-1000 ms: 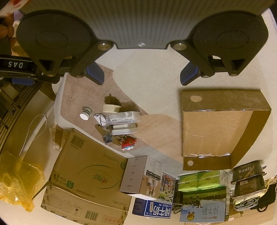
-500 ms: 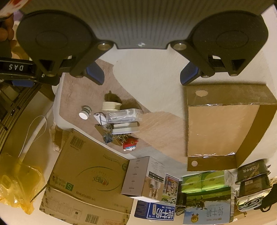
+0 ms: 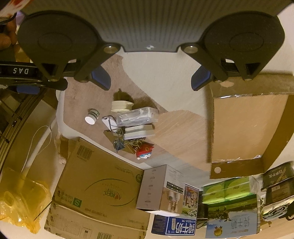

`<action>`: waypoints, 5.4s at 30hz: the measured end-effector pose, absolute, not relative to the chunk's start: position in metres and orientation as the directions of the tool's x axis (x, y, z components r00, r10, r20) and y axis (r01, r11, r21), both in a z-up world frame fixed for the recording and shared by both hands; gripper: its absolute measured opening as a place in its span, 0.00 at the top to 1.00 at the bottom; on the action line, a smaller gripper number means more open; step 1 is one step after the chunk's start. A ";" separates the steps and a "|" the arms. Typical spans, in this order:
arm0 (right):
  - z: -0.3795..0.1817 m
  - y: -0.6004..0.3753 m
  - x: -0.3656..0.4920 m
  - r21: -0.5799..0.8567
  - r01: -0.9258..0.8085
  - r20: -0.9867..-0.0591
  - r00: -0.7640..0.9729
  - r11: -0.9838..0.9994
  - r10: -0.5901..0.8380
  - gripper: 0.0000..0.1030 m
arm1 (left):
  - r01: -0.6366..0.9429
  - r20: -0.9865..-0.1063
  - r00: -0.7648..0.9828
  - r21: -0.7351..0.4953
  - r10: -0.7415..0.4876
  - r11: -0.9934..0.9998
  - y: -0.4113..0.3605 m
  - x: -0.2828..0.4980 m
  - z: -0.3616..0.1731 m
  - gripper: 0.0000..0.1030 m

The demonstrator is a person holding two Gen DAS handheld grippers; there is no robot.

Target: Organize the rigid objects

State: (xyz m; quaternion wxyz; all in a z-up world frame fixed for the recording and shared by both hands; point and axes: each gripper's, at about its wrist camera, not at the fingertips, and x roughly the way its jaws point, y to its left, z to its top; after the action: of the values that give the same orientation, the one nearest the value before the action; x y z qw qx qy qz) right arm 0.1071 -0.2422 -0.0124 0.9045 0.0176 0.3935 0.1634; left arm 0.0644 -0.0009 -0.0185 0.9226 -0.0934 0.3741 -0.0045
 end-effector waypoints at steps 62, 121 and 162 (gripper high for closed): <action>-0.092 -0.241 0.246 0.102 -0.471 -0.691 0.600 0.876 0.403 0.70 | 0.072 -0.731 0.656 -0.191 -0.191 0.979 -0.066 0.158 -0.075 0.62; -0.013 0.020 0.127 0.176 -0.736 -0.621 0.433 0.654 0.654 0.70 | -0.257 -0.676 0.721 -0.061 0.149 0.965 0.198 0.044 -0.014 0.62; -0.007 -0.073 0.100 0.216 -0.543 -0.615 0.570 0.811 0.545 0.49 | -0.201 -0.625 0.774 -0.093 0.100 0.975 0.151 0.033 0.005 0.59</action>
State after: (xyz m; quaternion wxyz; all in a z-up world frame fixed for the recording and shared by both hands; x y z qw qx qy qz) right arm 0.0999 -0.0734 -0.0070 0.8860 0.0017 0.3475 0.3071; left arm 0.0330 0.1510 0.0052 0.9386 -0.0776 0.3265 0.0801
